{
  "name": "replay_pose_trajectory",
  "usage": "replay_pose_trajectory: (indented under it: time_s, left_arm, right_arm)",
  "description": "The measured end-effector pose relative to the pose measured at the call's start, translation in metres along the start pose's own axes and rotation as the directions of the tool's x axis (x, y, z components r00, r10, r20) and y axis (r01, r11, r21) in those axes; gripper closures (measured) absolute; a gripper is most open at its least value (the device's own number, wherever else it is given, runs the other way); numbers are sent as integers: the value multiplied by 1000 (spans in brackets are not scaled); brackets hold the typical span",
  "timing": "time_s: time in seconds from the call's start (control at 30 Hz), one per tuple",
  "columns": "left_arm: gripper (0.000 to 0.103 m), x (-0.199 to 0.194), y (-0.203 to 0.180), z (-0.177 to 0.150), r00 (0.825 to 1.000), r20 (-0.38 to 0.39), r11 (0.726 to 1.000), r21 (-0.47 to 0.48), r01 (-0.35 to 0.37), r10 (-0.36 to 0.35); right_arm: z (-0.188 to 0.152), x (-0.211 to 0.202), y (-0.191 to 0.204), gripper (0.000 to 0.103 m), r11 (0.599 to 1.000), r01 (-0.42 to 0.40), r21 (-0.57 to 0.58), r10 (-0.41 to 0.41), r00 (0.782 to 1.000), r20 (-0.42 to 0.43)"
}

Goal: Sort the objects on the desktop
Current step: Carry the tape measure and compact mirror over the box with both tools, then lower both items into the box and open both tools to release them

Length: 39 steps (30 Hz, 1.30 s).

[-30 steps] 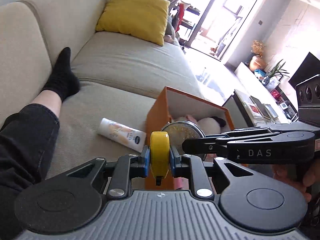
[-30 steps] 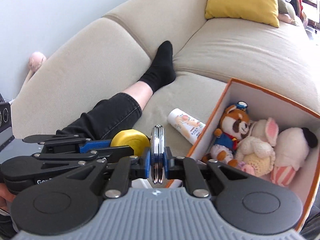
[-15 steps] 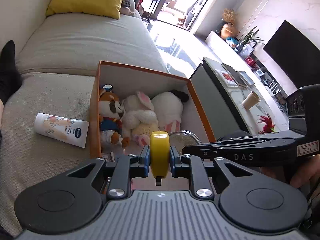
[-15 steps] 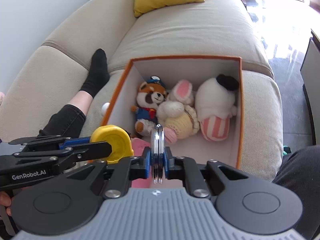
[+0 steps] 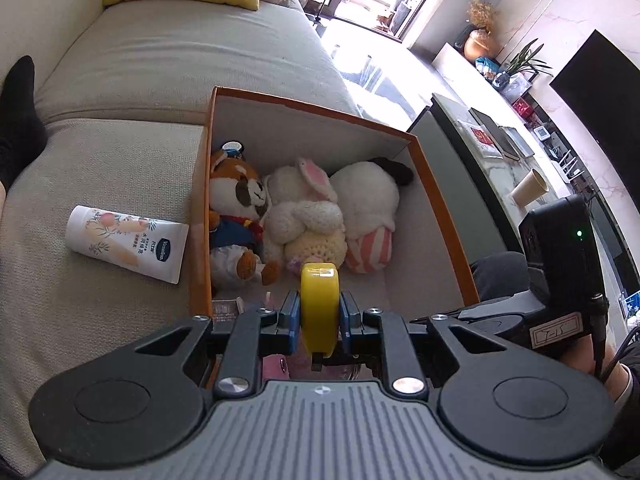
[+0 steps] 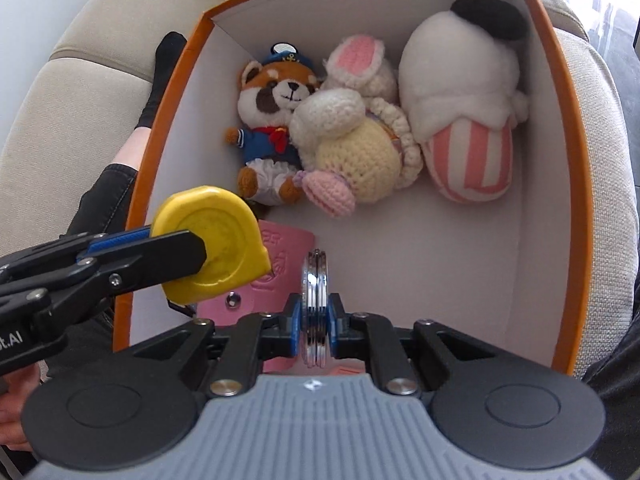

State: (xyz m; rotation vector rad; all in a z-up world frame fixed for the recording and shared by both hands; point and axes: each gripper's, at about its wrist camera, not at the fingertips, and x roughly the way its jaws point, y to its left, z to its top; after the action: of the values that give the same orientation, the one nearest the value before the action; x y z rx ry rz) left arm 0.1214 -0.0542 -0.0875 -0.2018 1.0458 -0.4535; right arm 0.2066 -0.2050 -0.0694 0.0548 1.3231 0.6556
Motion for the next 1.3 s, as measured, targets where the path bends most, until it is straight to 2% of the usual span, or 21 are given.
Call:
replay_pose_trajectory:
  time_s: [0.1, 0.2, 0.27, 0.33, 0.53, 0.57, 0.83, 0.97, 1.3]
  left_arm:
    - [81, 3, -1, 0, 1000, -5, 1000, 0, 2, -2]
    - [81, 2, -2, -1, 1000, -2, 1000, -2, 8, -8]
    - [81, 0, -1, -2, 1000, 5, 1000, -6, 7, -7]
    - [81, -2, 1, -3, 1000, 9, 1000, -10, 4, -4]
    - [81, -7, 2, -6, 1000, 20, 1000, -12, 7, -7]
    - [81, -8, 1, -6, 1000, 23, 1000, -12, 8, -8]
    - [81, -8, 0, -7, 1000, 21, 1000, -4, 12, -11]
    - [81, -6, -2, -7, 1000, 20, 1000, -2, 10, -10]
    - [81, -5, -7, -8, 1000, 10, 1000, 14, 9, -9]
  right_arm:
    - [-1, -1, -2, 88, 1000, 5, -6, -5, 1000, -17]
    - [-3, 2, 6, 82, 996, 59, -60, -61, 998, -31]
    - [-4, 6, 9, 73, 991, 98, -90, -101, 994, -37]
    - [-4, 9, 13, 71, 986, 125, -115, -130, 991, -37]
    - [-5, 22, 23, 54, 957, 227, -182, -238, 970, -42]
    - [-6, 23, 25, 58, 949, 248, -195, -260, 965, -37]
    - [-11, 15, 27, 57, 941, 267, -209, -279, 960, -26]
    - [-17, 9, 27, 78, 942, 257, -217, -271, 962, -33]
    - [-25, 1, 20, 77, 971, 189, -148, -191, 982, -1]
